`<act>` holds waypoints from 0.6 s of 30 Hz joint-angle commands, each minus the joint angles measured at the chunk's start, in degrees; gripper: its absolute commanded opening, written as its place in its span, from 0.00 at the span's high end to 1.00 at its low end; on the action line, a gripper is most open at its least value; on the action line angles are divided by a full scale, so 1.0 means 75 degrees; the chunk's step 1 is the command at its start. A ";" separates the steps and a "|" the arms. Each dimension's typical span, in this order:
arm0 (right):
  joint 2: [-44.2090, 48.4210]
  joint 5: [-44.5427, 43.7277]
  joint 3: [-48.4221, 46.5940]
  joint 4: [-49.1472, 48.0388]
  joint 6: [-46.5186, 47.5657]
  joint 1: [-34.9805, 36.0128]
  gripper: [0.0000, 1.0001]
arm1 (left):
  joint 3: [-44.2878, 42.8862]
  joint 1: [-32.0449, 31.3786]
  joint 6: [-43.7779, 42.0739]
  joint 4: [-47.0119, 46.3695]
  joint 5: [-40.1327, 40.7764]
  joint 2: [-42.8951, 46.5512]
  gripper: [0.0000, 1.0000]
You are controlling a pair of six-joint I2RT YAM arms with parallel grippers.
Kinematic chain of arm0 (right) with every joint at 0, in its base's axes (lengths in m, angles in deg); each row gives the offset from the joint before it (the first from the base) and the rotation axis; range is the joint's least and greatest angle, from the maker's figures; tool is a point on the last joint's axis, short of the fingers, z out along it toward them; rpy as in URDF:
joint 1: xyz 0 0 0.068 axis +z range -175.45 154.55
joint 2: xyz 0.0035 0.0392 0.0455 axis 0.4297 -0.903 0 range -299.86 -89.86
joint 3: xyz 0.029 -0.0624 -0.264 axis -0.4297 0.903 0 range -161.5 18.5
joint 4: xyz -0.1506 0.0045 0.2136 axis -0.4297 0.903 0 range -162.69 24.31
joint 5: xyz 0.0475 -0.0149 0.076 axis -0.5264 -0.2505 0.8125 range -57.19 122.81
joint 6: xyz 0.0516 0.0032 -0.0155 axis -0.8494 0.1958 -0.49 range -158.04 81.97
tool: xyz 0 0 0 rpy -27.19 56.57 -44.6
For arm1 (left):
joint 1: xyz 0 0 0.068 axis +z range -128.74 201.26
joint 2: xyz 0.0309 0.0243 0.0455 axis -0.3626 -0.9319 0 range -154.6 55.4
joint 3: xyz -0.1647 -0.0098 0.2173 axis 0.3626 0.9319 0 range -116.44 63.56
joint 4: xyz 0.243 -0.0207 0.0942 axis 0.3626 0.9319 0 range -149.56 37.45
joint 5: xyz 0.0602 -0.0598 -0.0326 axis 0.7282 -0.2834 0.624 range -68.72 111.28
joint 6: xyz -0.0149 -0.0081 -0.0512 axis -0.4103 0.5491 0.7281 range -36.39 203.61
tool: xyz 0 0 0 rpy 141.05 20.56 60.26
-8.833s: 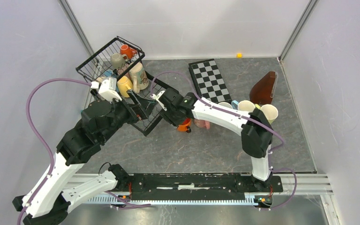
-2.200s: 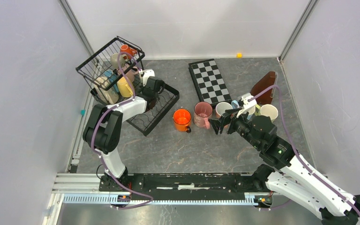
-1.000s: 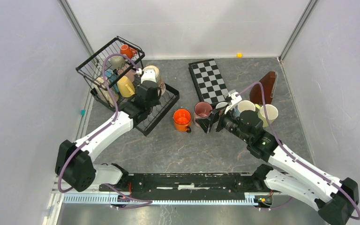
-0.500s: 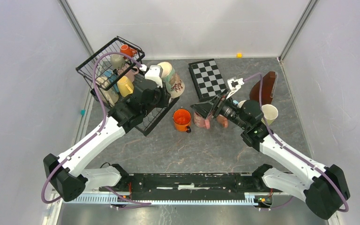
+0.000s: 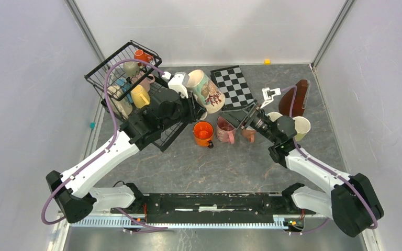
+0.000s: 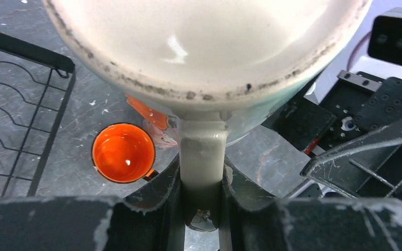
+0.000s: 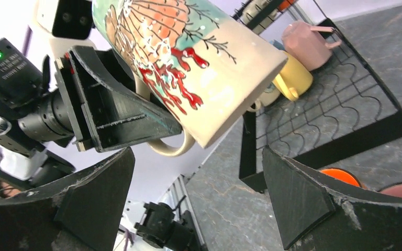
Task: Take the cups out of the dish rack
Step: Unload the cup from the dish rack.
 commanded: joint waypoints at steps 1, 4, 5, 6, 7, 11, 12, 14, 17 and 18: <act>-0.0280 0.0225 -0.0013 -0.1559 -0.0709 -0.0113 0.02 | -0.0684 -0.0193 0.0602 -0.1169 -0.0330 0.0264 0.98; -0.0546 0.0355 -0.0093 -0.2122 -0.1101 -0.0122 0.02 | -0.0677 -0.0277 0.0724 -0.1255 -0.0471 0.0215 0.98; -0.0626 0.0376 -0.0107 -0.2270 -0.1210 -0.0121 0.02 | -0.0675 -0.0296 0.0765 -0.1292 -0.0538 0.0190 0.98; -0.0676 0.0384 -0.0119 -0.2425 -0.1311 -0.0120 0.03 | -0.0667 -0.0331 0.0819 -0.1327 -0.0581 0.0162 0.98; -0.0716 0.0383 -0.0130 -0.2533 -0.1394 -0.0127 0.03 | -0.0646 -0.0361 0.0872 -0.1371 -0.0644 0.0148 0.98; -0.0828 0.0350 -0.0109 -0.3093 -0.1782 -0.0125 0.10 | -0.0507 -0.0454 0.1171 -0.1716 -0.0963 0.0121 0.98; -0.0875 0.0342 -0.0107 -0.3220 -0.1892 -0.0122 0.12 | -0.0463 -0.0466 0.1246 -0.1784 -0.0969 0.0121 0.98; -0.0982 0.0322 -0.0119 -0.3505 -0.2167 -0.0123 0.14 | -0.0375 -0.0478 0.1424 -0.1959 -0.1203 0.0130 0.98; -0.1221 0.0285 -0.0101 -0.4222 -0.2790 -0.0120 0.19 | -0.0229 -0.0502 0.1633 -0.2189 -0.1295 0.0143 0.98; -0.1294 0.0258 -0.0087 -0.4518 -0.3030 -0.0119 0.21 | -0.0181 -0.0514 0.1682 -0.2251 -0.1323 0.0133 0.98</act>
